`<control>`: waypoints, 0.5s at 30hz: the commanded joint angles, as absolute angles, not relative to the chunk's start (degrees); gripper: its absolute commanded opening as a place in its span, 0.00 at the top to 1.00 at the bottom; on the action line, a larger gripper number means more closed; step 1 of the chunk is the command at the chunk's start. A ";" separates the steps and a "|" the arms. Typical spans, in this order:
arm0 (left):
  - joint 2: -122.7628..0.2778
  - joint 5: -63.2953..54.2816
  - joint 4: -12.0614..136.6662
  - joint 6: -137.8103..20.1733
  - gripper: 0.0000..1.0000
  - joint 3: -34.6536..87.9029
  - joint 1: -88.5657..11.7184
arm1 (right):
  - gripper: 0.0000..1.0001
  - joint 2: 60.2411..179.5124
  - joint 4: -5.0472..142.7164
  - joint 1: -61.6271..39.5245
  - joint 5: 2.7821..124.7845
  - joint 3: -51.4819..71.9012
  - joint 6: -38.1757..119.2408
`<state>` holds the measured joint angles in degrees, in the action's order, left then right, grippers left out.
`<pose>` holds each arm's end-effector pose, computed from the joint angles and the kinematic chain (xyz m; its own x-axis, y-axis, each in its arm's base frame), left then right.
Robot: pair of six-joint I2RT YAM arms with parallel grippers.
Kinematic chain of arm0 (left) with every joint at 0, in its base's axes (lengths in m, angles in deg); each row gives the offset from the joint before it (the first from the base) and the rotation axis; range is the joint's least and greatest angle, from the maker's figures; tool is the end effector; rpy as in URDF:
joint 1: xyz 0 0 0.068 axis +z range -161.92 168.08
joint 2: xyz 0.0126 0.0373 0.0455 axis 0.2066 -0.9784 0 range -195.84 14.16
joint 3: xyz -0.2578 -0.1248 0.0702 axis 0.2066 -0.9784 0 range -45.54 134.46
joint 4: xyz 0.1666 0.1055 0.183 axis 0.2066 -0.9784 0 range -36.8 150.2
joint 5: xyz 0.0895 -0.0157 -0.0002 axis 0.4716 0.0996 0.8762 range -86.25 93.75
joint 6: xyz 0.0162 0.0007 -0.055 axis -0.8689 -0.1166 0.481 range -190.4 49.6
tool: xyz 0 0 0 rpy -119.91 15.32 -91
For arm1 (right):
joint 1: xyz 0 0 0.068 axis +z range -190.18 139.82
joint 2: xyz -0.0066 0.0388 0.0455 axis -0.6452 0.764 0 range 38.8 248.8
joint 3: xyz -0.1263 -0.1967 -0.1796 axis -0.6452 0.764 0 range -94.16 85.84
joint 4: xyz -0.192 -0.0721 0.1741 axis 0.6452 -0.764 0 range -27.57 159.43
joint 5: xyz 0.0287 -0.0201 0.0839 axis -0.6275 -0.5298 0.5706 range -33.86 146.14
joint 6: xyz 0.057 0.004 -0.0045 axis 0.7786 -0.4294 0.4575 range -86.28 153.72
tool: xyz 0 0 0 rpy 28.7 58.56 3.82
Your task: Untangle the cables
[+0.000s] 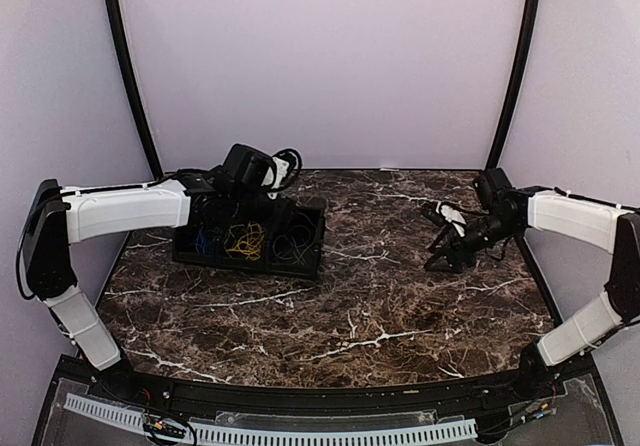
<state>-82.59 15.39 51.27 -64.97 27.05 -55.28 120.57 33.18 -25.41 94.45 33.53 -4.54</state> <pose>0.2998 -0.2718 0.2873 -0.4472 0.2947 -0.8445 0.5096 0.8599 0.0303 0.2570 0.0938 0.2285 -0.4155 -0.6122 -0.6728 -0.8965 0.4008 0.1890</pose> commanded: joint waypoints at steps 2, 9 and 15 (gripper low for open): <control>-74.38 18.80 43.41 -64.93 0.37 28.16 -55.36 | 0.30 113.81 36.68 -25.11 86.09 28.39 0.33; -63.01 28.35 41.30 -66.42 0.21 23.06 -53.81 | 0.02 103.04 56.35 -27.05 63.67 29.68 18.04; -55.95 27.05 39.66 -58.46 0.01 21.37 -47.12 | 0.01 96.51 65.48 -27.63 59.40 33.27 27.68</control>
